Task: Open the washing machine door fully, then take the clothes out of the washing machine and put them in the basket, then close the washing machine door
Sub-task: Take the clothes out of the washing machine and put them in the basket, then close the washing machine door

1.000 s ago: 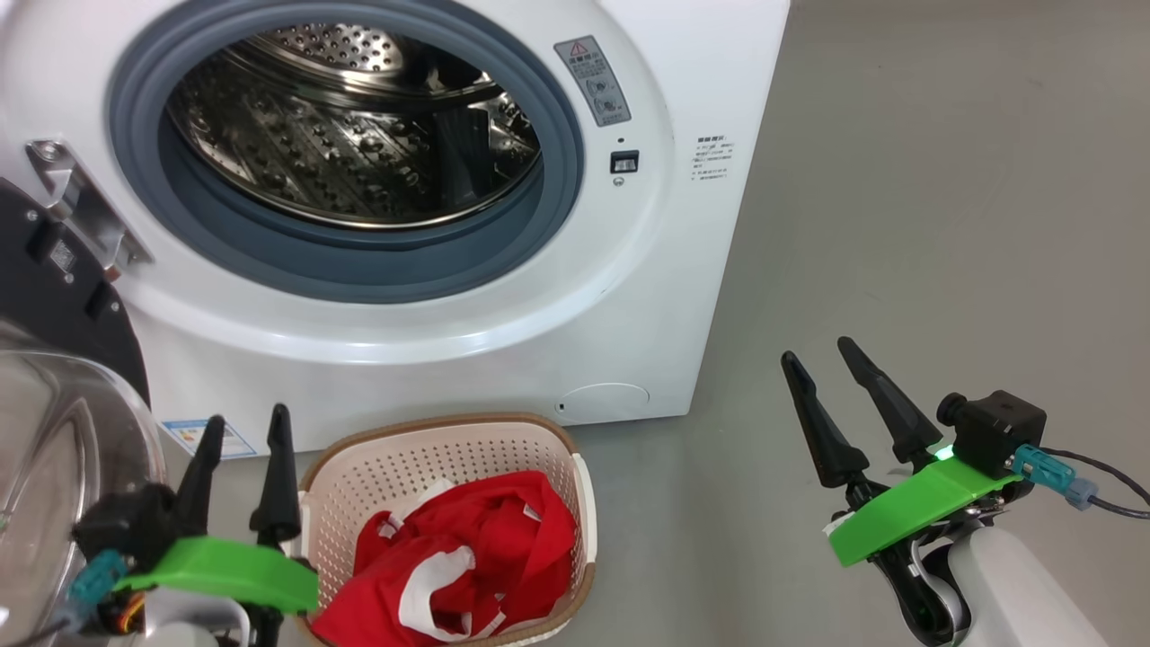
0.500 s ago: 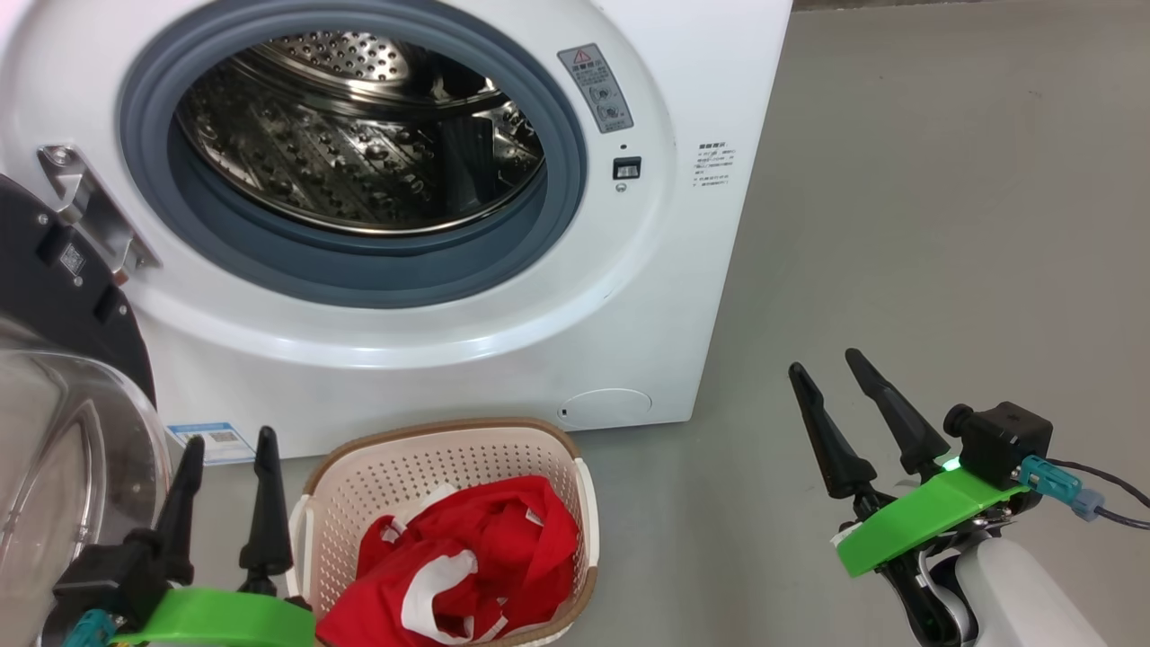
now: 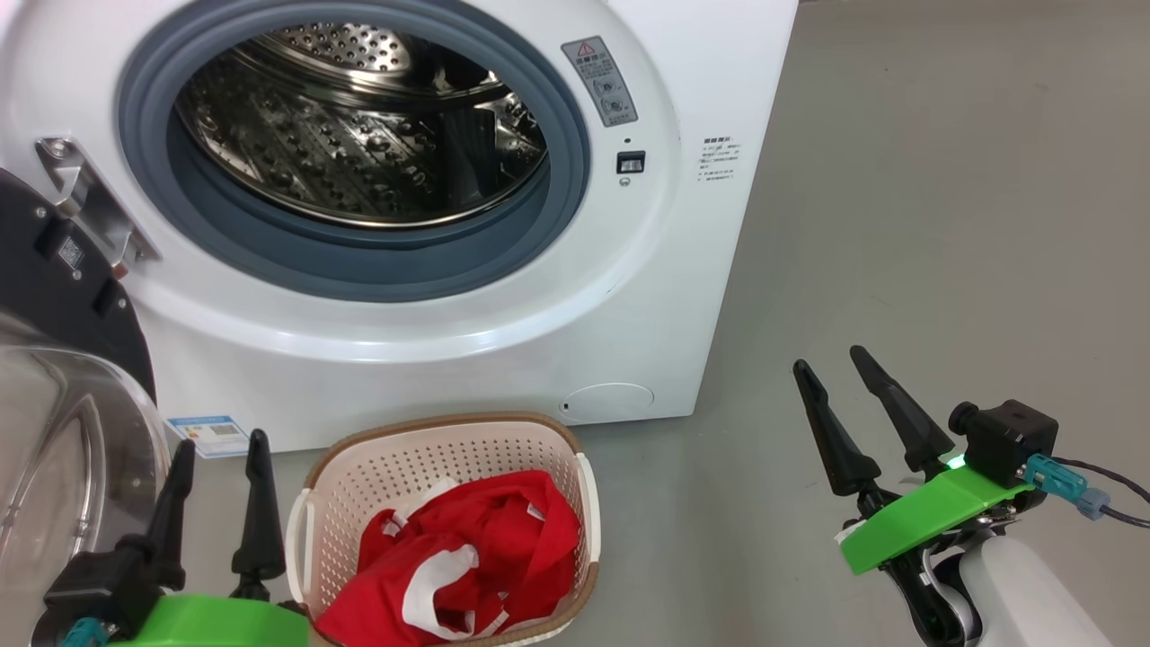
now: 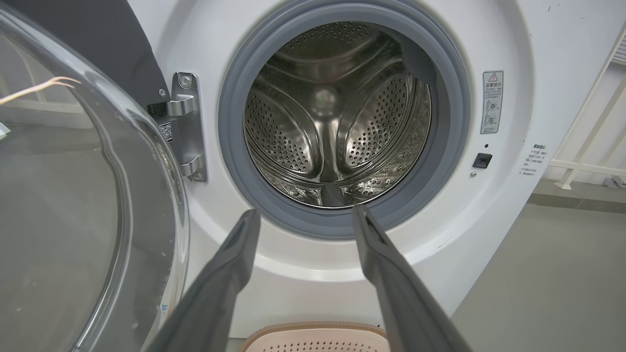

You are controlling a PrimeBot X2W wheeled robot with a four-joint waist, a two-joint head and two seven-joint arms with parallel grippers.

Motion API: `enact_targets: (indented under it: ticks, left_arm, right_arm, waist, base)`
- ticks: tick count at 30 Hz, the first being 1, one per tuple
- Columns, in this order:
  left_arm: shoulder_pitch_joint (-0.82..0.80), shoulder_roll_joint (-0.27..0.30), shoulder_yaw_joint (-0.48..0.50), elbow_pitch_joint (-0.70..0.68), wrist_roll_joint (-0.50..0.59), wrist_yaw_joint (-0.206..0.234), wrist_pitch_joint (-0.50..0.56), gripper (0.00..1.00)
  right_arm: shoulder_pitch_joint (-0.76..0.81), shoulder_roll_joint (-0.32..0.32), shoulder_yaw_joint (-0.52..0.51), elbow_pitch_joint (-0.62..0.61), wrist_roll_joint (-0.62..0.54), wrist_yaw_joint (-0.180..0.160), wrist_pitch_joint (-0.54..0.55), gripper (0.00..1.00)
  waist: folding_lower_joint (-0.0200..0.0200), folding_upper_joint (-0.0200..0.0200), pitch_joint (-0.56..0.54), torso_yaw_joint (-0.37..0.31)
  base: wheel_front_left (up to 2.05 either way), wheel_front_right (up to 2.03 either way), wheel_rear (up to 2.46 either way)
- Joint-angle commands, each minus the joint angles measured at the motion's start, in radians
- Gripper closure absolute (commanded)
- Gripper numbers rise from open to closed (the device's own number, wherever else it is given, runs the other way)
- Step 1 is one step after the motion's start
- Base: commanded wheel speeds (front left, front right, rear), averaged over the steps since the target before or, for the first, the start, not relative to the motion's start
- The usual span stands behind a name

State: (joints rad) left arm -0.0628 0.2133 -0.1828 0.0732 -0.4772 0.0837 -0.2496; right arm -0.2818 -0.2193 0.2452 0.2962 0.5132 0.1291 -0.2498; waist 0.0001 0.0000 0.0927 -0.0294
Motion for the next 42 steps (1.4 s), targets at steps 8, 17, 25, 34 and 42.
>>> enact_targets:
  ticks: [8,17,25,34,42]
  left_arm:
    - [-0.016,0.02,0.047,-0.02,0.008,-0.001,-0.012,0.0]
    - [-0.013,0.017,0.049,-0.012,0.005,-0.004,-0.012,0.0]
    - [-0.01,0.014,0.053,-0.011,0.004,-0.009,-0.012,0.0]
    - [-0.008,0.011,0.055,-0.003,-0.003,-0.013,-0.012,0.0]
    - [-0.006,0.009,0.055,-0.004,-0.005,-0.019,-0.012,0.0]
  right_arm:
    - [0.005,-0.002,0.016,-0.024,-0.002,0.002,-0.012,0.0]
    - [0.004,-0.002,0.022,-0.02,0.0,0.002,-0.012,0.0]
    - [0.006,-0.004,0.029,-0.014,0.003,0.002,-0.012,0.0]
    - [0.007,-0.004,0.034,-0.01,0.005,0.002,-0.012,0.0]
    - [0.01,-0.003,0.035,-0.009,0.007,0.002,-0.012,0.0]
  waist:
    - [-0.0001,0.0,-0.003,-0.001]
    - [-0.0001,0.0,-0.009,-0.004]
    - [-0.0001,0.0,-0.018,-0.004]
    - [-0.0001,0.0,-0.024,-0.003]
    - [-0.0001,0.0,-0.027,0.0]
  base:
    - [0.0,0.0,0.0]
    - [0.0,0.0,0.0]
    - [0.0,0.0,0.0]
    - [-0.55,0.55,0.0]
    - [-1.68,1.68,0.0]
